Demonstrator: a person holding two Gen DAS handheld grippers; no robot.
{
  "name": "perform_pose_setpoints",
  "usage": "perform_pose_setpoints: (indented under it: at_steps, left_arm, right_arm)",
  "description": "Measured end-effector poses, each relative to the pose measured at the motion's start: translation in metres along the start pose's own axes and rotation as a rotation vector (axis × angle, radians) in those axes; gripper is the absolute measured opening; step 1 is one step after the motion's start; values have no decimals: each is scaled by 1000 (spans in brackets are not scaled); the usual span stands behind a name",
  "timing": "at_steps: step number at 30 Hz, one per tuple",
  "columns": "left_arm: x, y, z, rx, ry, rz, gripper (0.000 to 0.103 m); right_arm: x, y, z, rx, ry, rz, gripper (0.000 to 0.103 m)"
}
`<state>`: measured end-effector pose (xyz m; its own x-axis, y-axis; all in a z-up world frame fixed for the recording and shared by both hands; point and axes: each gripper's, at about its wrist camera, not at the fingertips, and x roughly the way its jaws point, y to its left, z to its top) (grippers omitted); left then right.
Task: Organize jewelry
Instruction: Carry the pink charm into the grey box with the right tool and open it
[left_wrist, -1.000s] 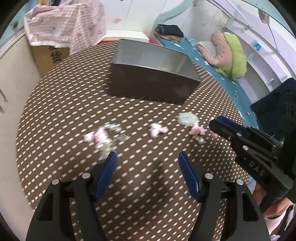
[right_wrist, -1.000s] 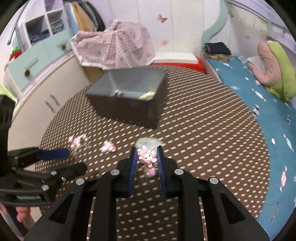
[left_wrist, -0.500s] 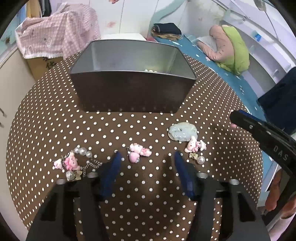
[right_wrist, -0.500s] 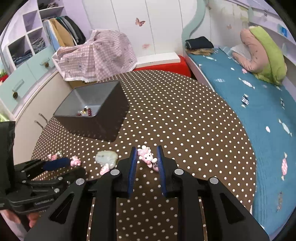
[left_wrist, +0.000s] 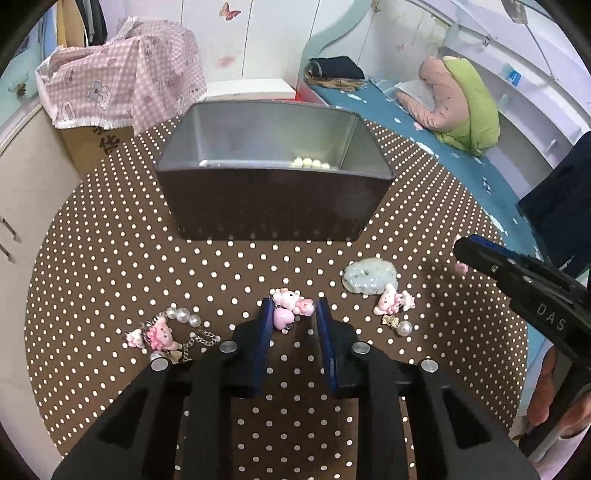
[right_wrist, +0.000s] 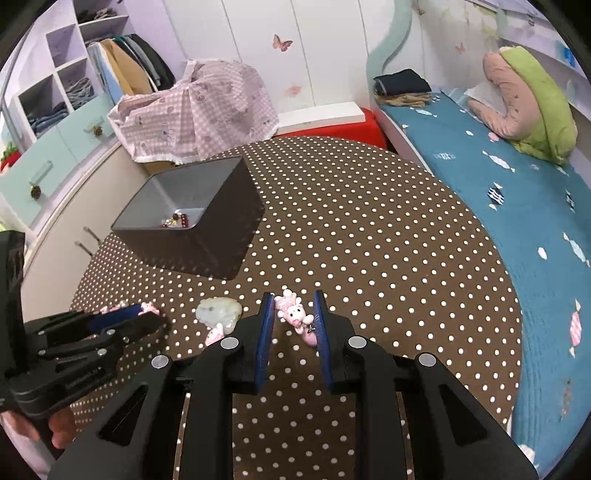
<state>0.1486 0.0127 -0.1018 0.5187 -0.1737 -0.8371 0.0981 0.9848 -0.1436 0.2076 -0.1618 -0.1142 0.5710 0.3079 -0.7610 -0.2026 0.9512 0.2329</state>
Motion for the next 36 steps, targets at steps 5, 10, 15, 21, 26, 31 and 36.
perform_pose_setpoints:
  at_steps: [5, 10, 15, 21, 26, 31, 36]
  left_arm:
    - [-13, 1, 2, 6, -37, 15, 22]
    - [-25, 7, 4, 5, -65, 27, 22]
    - [-39, 12, 13, 10, -111, 38, 22]
    - [-53, 19, 29, 9, -158, 35, 22]
    - [-61, 27, 43, 11, -189, 31, 22]
    - [-61, 33, 56, 10, -203, 35, 22]
    - [-56, 35, 71, 16, -208, 37, 22]
  right_arm:
    - [-9, 10, 1, -11, -15, 0, 22]
    - [-19, 23, 5, -33, -34, 0, 22]
    - [-29, 40, 11, -49, -55, 8, 22]
    - [-39, 62, 30, -82, -102, -8, 22]
    - [-43, 73, 50, -94, -134, -12, 22]
    - [-41, 80, 69, -92, -157, -3, 22]
    - [-30, 84, 84, -86, -156, -6, 22]
